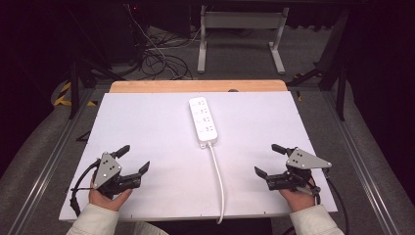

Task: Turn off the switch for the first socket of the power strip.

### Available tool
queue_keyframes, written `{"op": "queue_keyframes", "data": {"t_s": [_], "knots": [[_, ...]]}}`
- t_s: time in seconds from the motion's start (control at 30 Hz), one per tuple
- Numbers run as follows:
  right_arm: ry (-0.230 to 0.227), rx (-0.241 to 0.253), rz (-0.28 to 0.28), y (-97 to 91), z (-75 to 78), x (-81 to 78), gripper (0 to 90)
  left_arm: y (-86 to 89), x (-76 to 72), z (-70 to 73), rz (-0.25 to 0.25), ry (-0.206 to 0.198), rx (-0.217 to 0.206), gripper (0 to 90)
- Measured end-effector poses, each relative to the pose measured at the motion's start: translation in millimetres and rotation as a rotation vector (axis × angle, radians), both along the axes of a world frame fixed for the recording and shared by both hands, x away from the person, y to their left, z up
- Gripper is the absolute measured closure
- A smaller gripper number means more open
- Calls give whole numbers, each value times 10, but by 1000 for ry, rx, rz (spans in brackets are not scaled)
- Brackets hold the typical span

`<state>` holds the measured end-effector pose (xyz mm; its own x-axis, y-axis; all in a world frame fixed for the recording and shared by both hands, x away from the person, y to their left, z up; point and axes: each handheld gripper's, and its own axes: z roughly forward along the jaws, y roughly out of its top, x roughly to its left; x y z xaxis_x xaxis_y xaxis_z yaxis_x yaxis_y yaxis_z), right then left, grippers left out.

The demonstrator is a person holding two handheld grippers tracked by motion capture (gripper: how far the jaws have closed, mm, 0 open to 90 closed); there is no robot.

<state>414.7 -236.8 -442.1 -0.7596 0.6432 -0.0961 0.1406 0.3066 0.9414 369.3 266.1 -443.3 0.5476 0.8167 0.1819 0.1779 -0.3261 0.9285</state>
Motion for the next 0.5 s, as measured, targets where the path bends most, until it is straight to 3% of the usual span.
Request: {"op": "queue_keyframes", "data": {"t_s": [0.17, 0.5], "knots": [[-4, -1, 7, 7, -4, -3, 59, -25, -7, 18, -11, 9, -12, 203], [-3, 1, 13, -5, -11, -16, 73, -5, -1, 62, -16, 1, 14, 255]]}}
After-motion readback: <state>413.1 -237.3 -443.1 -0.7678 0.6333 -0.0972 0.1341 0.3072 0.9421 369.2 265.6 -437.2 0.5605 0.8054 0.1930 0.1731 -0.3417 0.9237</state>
